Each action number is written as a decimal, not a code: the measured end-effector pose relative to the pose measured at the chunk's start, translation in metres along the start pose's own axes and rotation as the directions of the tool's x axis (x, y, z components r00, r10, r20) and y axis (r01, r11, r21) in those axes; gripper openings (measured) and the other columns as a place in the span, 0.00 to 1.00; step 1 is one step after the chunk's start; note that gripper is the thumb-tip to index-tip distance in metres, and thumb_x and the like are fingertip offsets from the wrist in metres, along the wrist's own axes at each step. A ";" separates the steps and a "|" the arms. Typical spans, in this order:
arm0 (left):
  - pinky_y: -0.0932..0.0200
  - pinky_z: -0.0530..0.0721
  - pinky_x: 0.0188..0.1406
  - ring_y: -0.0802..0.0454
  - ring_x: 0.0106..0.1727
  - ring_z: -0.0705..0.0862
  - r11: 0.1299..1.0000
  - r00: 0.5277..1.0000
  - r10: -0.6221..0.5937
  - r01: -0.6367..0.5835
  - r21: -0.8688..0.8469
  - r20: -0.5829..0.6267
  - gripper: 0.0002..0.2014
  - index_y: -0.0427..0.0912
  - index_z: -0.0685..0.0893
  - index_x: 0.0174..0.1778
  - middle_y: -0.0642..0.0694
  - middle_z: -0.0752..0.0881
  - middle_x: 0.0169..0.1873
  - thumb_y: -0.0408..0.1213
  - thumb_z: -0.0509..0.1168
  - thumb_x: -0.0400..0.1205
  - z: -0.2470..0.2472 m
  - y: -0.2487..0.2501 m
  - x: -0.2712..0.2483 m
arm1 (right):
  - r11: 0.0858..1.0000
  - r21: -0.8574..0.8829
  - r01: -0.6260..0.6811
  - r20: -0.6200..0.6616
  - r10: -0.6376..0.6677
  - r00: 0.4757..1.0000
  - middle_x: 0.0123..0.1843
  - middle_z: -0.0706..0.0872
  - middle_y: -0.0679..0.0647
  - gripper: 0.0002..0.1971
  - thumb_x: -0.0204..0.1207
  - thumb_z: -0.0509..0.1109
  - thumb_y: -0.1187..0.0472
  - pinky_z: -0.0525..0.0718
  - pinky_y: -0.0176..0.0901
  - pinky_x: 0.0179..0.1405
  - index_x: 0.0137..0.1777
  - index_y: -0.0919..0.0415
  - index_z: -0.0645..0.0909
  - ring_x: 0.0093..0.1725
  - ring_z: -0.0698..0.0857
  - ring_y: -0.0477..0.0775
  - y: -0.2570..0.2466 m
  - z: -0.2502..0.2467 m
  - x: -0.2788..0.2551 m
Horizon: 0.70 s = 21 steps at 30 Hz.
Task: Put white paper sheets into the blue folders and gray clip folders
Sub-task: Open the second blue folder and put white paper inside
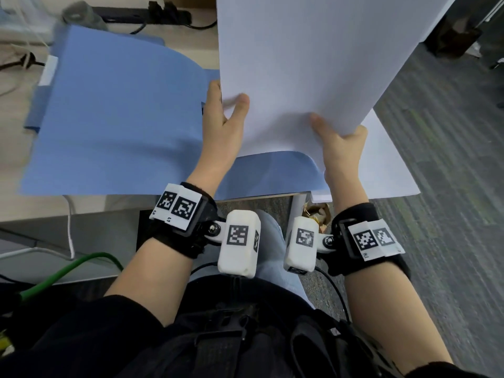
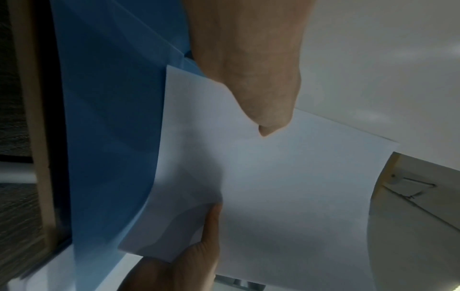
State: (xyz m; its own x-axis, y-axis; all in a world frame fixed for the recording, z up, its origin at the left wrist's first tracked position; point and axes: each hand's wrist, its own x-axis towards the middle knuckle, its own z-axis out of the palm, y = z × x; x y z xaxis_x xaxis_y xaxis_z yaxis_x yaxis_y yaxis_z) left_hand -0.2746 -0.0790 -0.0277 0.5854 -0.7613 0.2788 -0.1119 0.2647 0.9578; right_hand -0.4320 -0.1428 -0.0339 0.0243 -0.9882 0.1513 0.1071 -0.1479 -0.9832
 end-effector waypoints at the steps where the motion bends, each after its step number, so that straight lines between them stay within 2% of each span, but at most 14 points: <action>1: 0.75 0.76 0.56 0.73 0.49 0.80 1.000 1.000 0.020 -0.021 -0.009 -0.016 0.07 0.44 0.73 0.55 0.54 0.81 0.52 0.30 0.60 0.83 -0.001 0.002 0.001 | 1.000 0.008 0.005 0.004 -0.005 1.000 0.27 0.86 0.41 0.10 0.68 0.77 0.72 0.83 0.38 0.36 0.35 0.56 0.83 0.31 0.83 0.41 -0.001 0.001 0.000; 5: 0.74 0.76 0.52 0.71 0.46 0.81 0.998 0.998 0.051 -0.052 -0.023 -0.048 0.06 0.44 0.74 0.51 0.56 0.82 0.47 0.29 0.61 0.82 -0.006 0.006 0.002 | 1.000 0.013 -0.012 0.015 0.011 1.000 0.27 0.86 0.39 0.11 0.69 0.77 0.72 0.84 0.37 0.38 0.34 0.55 0.82 0.31 0.84 0.39 -0.002 0.003 0.000; 8: 0.76 0.76 0.52 0.75 0.48 0.79 0.999 0.998 -0.048 0.048 0.002 -0.046 0.11 0.54 0.76 0.48 0.64 0.80 0.46 0.30 0.61 0.82 -0.007 -0.003 -0.003 | 0.999 -0.014 -0.043 0.032 0.044 0.999 0.28 0.87 0.38 0.11 0.70 0.76 0.71 0.85 0.37 0.40 0.36 0.54 0.83 0.32 0.84 0.38 0.003 0.006 -0.005; 10: 0.72 0.77 0.53 0.64 0.52 0.80 0.990 0.991 -0.129 0.130 0.047 -0.030 0.13 0.58 0.76 0.47 0.61 0.80 0.45 0.30 0.62 0.79 -0.009 -0.013 -0.007 | 0.998 -0.018 -0.062 0.032 0.063 0.998 0.29 0.87 0.39 0.11 0.71 0.76 0.71 0.85 0.39 0.42 0.36 0.54 0.83 0.33 0.85 0.38 0.008 0.006 -0.007; 11: 0.73 0.78 0.51 0.58 0.50 0.80 0.984 0.987 -0.157 0.158 0.078 -0.017 0.14 0.57 0.77 0.47 0.58 0.81 0.45 0.30 0.63 0.77 -0.010 -0.017 -0.008 | 0.998 -0.018 -0.064 0.029 0.065 0.997 0.30 0.87 0.39 0.10 0.71 0.76 0.71 0.85 0.39 0.42 0.37 0.54 0.83 0.33 0.85 0.38 0.009 0.006 -0.008; 14: 0.78 0.76 0.37 0.57 0.41 0.79 0.966 0.981 -0.195 0.188 0.179 0.020 0.15 0.49 0.78 0.52 0.54 0.80 0.40 0.26 0.63 0.75 -0.015 -0.020 -0.004 | 0.999 -0.023 -0.050 0.028 0.050 0.998 0.30 0.86 0.39 0.10 0.70 0.77 0.71 0.83 0.37 0.40 0.37 0.56 0.82 0.33 0.84 0.37 0.008 0.006 -0.004; 16: 0.73 0.78 0.40 0.55 0.41 0.80 0.960 0.984 -0.174 0.159 0.231 0.045 0.16 0.44 0.76 0.56 0.56 0.80 0.40 0.26 0.64 0.74 -0.018 -0.015 0.001 | 0.999 -0.031 -0.040 0.032 0.041 0.999 0.28 0.86 0.39 0.11 0.70 0.77 0.72 0.82 0.36 0.38 0.36 0.56 0.82 0.31 0.84 0.36 0.005 0.006 0.000; 19: 0.65 0.80 0.46 0.57 0.44 0.82 0.958 0.992 -0.120 0.105 0.267 0.042 0.14 0.44 0.76 0.56 0.62 0.80 0.41 0.33 0.67 0.76 -0.027 -0.006 0.011 | 0.993 -0.101 -0.067 0.083 0.076 0.994 0.27 0.87 0.39 0.09 0.68 0.78 0.70 0.83 0.37 0.37 0.35 0.57 0.83 0.30 0.84 0.38 0.002 0.001 0.010; 21: 0.65 0.80 0.45 0.62 0.41 0.81 0.956 0.998 -0.065 0.062 0.286 -0.001 0.14 0.42 0.79 0.60 0.60 0.81 0.43 0.37 0.65 0.79 -0.036 -0.006 0.019 | 0.979 -0.164 -0.123 0.115 0.143 0.983 0.35 0.90 0.44 0.09 0.66 0.80 0.68 0.85 0.38 0.40 0.44 0.64 0.84 0.35 0.87 0.42 0.003 -0.005 0.016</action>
State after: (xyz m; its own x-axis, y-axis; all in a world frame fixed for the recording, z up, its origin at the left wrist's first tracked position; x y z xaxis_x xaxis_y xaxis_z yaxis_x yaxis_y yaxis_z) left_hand -0.2339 -0.0736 -0.0307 0.5925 -0.7760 0.2163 -0.3005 0.0362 0.9531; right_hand -0.4361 -0.1594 -0.0350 0.1533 -0.9880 0.0199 -0.0616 -0.0296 -0.9977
